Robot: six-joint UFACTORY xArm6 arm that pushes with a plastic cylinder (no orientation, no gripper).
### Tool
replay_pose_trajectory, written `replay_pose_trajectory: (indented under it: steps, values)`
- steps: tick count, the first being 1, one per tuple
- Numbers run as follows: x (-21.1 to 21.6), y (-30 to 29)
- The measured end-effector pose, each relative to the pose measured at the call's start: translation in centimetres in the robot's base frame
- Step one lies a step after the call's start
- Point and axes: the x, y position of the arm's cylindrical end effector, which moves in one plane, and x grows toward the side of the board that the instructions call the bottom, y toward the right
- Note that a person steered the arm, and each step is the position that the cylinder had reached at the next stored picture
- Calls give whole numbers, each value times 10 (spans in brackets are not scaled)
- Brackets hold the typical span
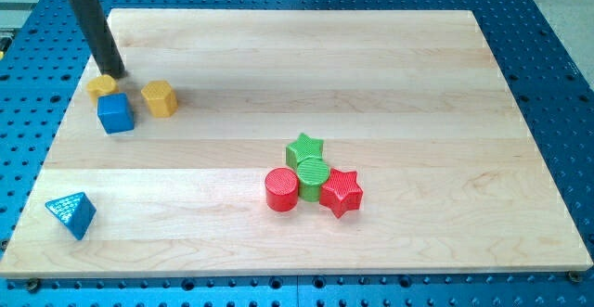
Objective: Move the triangle to the bottom of the cube
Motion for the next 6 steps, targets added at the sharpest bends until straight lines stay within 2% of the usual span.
replay_pose_trajectory:
  steps: [1, 2, 3, 4, 5, 6]
  values:
    - [20, 32]
    - [-18, 68]
    - [37, 180]
    - [151, 199]
    - [225, 142]
    - [265, 57]
